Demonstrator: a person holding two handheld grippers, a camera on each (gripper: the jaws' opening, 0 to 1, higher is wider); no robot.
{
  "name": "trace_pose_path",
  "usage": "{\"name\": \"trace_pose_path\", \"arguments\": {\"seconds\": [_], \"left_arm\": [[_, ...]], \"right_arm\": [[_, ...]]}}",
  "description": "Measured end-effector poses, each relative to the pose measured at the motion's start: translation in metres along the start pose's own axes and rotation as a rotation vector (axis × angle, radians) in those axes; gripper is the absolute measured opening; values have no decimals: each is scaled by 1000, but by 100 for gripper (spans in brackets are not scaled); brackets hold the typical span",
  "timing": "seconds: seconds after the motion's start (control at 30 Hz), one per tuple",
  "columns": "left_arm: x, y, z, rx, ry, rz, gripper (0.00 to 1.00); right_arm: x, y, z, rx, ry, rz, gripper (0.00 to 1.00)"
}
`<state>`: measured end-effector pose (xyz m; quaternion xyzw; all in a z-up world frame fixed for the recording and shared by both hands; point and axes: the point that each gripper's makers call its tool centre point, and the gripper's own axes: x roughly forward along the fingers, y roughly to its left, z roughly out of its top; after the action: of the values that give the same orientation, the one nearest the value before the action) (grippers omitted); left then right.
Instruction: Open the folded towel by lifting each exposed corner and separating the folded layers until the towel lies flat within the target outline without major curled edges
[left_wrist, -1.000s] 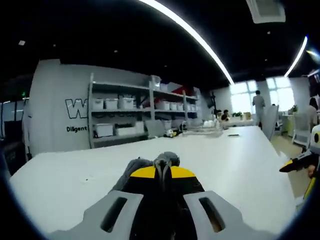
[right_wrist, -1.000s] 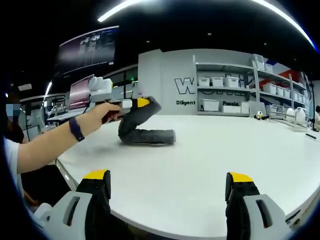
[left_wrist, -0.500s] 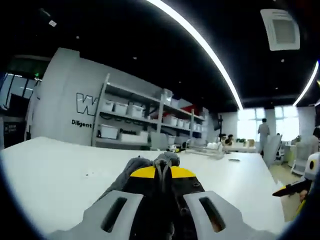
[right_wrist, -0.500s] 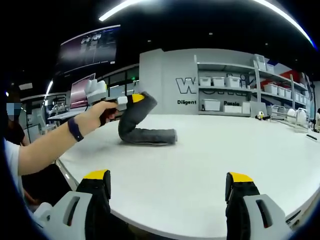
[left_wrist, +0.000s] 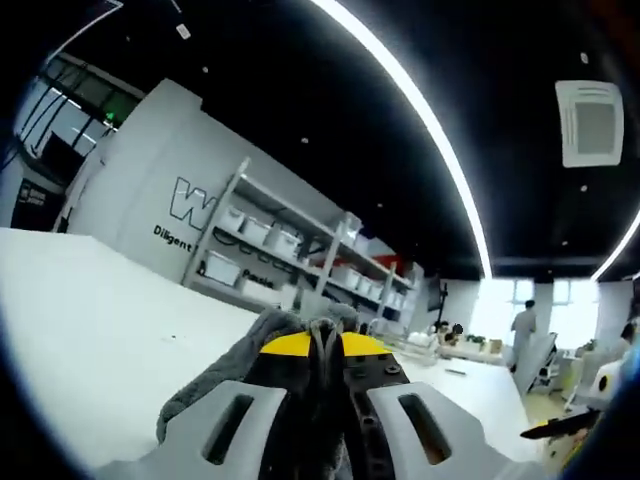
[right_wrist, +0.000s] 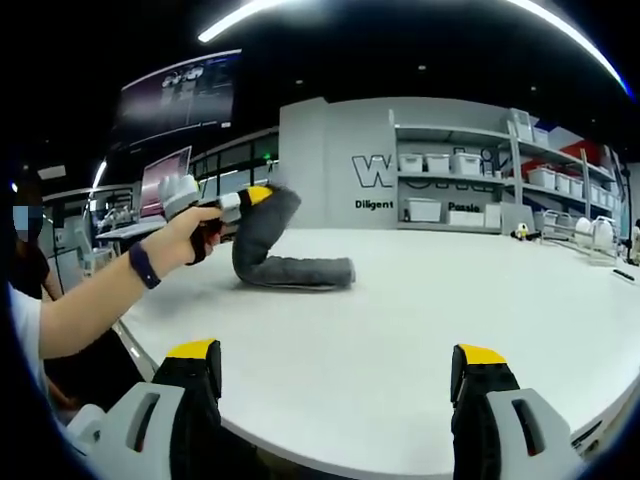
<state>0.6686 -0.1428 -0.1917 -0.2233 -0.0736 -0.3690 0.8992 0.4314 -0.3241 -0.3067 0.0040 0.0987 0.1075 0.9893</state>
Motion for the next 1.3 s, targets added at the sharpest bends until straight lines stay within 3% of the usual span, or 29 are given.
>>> {"name": "trace_pose_path", "arguments": {"seconds": [0.77,1.3], "left_arm": [[-46,27,25,-230,-250,80,6],[-70,40,28,-316,-318,119,7]], "right_arm": [[-1,-2,-3,7,0,-3,97],[1,-1,-1,2,1,1,97]]}}
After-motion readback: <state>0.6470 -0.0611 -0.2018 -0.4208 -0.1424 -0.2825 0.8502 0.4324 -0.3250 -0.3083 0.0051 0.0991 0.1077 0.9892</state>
